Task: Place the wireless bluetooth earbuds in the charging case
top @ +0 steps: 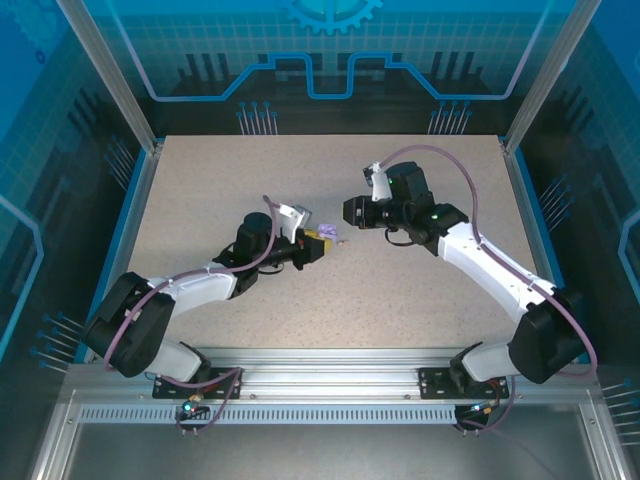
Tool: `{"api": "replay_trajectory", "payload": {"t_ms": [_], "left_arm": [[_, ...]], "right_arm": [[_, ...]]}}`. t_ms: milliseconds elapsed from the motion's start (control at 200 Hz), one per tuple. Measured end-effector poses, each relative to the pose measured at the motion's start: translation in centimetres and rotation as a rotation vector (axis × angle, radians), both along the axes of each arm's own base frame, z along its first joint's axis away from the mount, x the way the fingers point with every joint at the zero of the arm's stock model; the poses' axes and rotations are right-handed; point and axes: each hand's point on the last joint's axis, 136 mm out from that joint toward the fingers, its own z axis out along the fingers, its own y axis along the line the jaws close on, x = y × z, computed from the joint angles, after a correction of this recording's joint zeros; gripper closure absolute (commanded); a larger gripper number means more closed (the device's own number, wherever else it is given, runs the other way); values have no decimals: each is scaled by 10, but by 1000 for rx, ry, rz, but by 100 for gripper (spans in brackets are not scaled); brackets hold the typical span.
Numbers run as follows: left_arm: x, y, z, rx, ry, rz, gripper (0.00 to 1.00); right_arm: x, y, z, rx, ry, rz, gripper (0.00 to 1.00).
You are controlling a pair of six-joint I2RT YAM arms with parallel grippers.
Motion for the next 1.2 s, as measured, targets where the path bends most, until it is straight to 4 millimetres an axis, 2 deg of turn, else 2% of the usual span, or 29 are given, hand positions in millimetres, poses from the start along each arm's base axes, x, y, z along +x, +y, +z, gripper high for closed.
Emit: {"api": "replay_trajectory", "payload": {"t_ms": [340,765,1201], "left_arm": [[-7,-9,16,-18,-67,-49,94],[-12,-9,36,-35,-127,-65,94],[-13,-9,53,-55,-162,-66,93]], "right_arm": [[-16,22,15,-37,-89,84,74],[-23,32,18,-104,-165,115,75],[-23,30,22,-126,-199,110,75]]}}
